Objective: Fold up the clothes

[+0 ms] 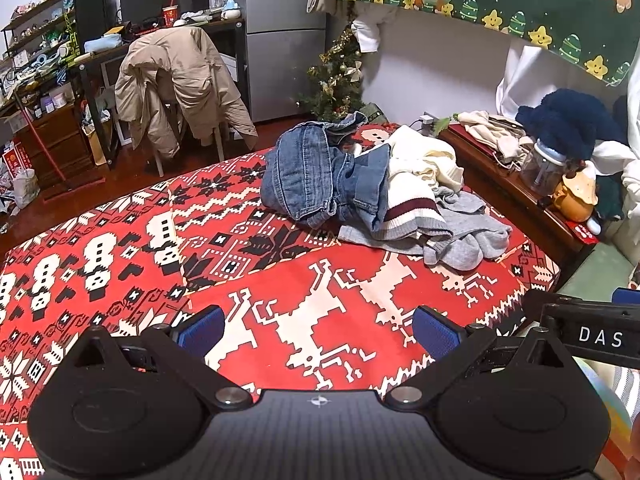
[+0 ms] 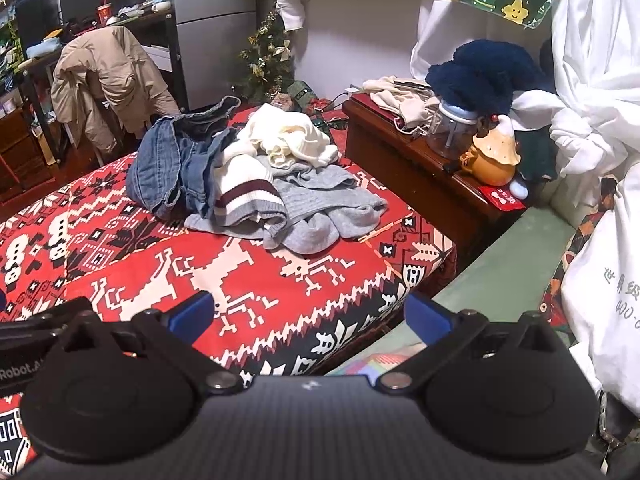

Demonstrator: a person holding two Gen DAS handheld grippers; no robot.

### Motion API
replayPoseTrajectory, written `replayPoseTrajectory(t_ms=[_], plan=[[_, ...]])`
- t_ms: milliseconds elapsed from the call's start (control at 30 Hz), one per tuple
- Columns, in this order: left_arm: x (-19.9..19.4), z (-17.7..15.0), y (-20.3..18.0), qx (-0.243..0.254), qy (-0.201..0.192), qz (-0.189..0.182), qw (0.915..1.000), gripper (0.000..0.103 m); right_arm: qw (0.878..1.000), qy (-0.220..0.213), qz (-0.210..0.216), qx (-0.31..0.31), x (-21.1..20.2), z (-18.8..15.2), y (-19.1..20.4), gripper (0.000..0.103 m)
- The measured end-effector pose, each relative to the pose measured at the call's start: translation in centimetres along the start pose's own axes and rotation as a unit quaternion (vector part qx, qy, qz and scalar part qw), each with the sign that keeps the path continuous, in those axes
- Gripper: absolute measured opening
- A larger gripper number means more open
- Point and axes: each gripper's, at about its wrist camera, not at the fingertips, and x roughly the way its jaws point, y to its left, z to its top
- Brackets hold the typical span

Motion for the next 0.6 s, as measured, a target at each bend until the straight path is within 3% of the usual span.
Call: replayPoseTrajectory(t_ms=[600], plan=[[0.2, 0.0, 0.18, -0.004, 0.0, 0.004, 1.0, 0.101, 1.0, 0.001, 0.007, -0.006, 0.31, 0.17, 0.3, 0.102]])
